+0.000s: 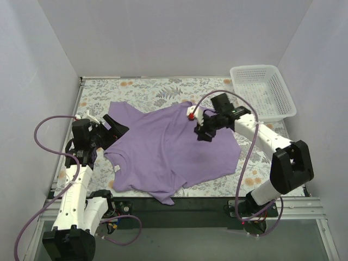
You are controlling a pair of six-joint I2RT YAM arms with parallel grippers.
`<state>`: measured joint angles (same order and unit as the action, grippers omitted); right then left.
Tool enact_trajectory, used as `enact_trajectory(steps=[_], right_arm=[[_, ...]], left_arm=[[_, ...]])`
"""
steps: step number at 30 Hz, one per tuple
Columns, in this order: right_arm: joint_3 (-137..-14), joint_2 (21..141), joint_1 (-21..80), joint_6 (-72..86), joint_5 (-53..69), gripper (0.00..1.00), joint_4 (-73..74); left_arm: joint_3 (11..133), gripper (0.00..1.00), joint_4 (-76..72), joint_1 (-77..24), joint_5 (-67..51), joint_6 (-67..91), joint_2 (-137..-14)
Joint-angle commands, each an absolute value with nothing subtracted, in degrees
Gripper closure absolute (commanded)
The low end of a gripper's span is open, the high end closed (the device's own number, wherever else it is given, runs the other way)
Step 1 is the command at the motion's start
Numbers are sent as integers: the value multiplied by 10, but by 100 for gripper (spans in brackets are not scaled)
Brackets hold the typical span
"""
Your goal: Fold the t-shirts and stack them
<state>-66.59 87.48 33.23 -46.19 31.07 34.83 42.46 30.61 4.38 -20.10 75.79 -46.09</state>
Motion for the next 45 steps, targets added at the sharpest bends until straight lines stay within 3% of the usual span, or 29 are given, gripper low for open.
enact_trajectory(steps=[1,8,16,19,22,23,36,41,42,45], right_arm=[[-668,888,245,-412,204,41,287],[-800,1053,219,-339,149,45,244],[-900,1161,220,-316,93,48,243],[-914,1184,221,-317,83,60,244],[-920,1192,221,-319,90,83,245],[-922,1193,220,-320,91,98,244],[-1073,1251,192,-326,-14,99,210],[-1139,1307,177,-345,-23,99,210],[-1147,1310,175,-347,-23,99,211],[-1150,1317,166,-348,-12,99,204]], left_arm=[[403,21,250,43,-278,732,-469],[381,21,258,43,-260,695,-439],[359,21,250,43,-265,704,-411],[359,21,250,43,-267,705,-410],[359,21,253,43,-267,705,-408],[360,21,253,42,-267,705,-407],[382,21,224,43,-218,706,-454],[426,22,90,44,-182,713,-609],[437,31,63,45,-180,708,-640],[515,39,5,47,-170,687,-778]])
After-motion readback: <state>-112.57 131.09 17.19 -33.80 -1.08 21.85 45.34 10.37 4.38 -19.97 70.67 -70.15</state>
